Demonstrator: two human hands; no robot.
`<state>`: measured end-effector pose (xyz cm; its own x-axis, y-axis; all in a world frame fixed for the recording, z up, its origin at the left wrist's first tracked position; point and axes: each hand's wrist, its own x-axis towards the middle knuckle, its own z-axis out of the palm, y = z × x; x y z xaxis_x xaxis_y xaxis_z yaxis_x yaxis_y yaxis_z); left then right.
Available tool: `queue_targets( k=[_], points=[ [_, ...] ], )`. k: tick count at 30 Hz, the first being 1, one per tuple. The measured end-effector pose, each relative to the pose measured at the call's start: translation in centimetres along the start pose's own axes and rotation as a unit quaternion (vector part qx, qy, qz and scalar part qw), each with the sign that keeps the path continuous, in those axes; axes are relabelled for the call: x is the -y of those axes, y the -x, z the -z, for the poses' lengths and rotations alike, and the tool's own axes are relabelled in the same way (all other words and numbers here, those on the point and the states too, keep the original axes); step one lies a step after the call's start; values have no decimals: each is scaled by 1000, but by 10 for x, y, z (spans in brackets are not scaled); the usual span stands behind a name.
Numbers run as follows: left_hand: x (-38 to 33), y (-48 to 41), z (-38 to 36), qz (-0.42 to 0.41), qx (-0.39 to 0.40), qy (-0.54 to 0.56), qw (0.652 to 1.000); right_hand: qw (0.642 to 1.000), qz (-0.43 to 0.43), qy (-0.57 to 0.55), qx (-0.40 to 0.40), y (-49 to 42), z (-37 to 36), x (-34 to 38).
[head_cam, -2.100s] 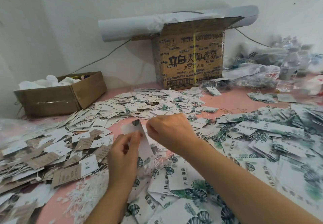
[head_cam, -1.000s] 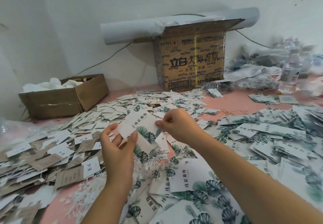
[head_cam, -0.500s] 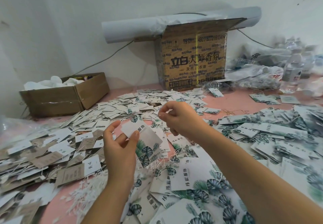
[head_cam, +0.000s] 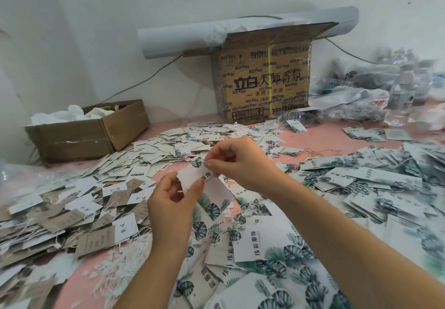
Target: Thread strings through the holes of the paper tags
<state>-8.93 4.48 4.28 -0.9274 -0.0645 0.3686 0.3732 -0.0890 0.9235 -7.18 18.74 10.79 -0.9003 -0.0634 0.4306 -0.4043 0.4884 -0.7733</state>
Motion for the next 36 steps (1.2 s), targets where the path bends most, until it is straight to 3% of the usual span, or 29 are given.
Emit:
queue_targets(
  k=[8,16,27,36],
  points=[
    [0,0,-1,-19,-8,-28,999,997,21,39,-65,3,-1,1],
    [-4,2,-2,-30,2,-60,998,967,55,247,-43,4,-7,6],
    [-7,5,-4,-61,7,-106,992,955,65,284,-51,6,-12,14],
    [-10,8,-7,-87,5,-82,993,951,59,301,-52,6,-11,18]
  ],
)
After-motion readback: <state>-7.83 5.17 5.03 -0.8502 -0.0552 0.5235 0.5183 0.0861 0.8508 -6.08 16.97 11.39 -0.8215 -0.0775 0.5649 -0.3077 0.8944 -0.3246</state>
